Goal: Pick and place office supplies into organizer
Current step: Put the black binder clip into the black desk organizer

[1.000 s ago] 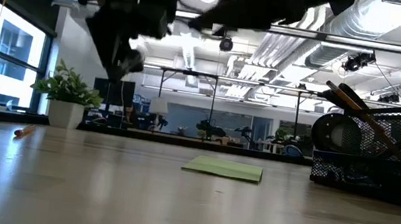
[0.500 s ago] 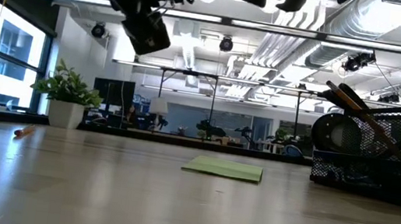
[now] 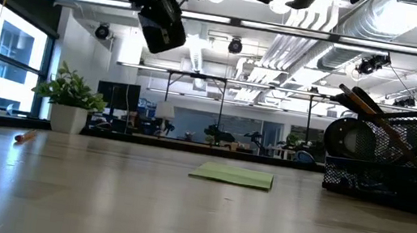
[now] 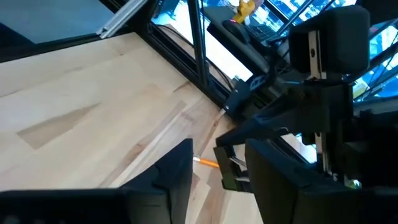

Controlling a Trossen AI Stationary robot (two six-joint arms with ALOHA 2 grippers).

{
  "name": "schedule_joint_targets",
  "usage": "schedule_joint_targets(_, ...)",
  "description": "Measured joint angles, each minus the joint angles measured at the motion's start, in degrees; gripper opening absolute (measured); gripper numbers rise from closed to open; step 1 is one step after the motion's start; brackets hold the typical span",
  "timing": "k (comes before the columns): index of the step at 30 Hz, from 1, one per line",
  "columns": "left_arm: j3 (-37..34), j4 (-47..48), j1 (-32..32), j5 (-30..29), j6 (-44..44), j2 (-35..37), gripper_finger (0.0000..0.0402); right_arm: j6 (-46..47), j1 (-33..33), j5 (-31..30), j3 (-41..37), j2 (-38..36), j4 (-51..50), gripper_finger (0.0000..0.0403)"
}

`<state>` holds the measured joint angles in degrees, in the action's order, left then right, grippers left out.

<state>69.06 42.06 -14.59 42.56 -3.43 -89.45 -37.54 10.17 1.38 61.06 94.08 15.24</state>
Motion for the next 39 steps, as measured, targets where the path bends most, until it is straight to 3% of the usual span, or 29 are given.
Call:
schedule_joint_targets(9, 0.0, 1.1, 0.4, -0.3, 0.5, 0.0, 0.0130, -1.4, 0.0, -2.2, 0.0, 0.0, -0.4, 0.0140)
schedule_joint_targets(15, 0.0, 1.9, 0.9, -4.2, 0.9, -0.4, 0.0134, -1.5, -0.1, -3.1, 0.0, 0.0, -0.3, 0.0140)
schedule_joint_targets(39, 0.0, -1.8, 1.5, -2.7, 2.4, -0.8, 0.0136, 0.2, -2.1, -1.1, -0.1, 0.1, -3.8, 0.0139)
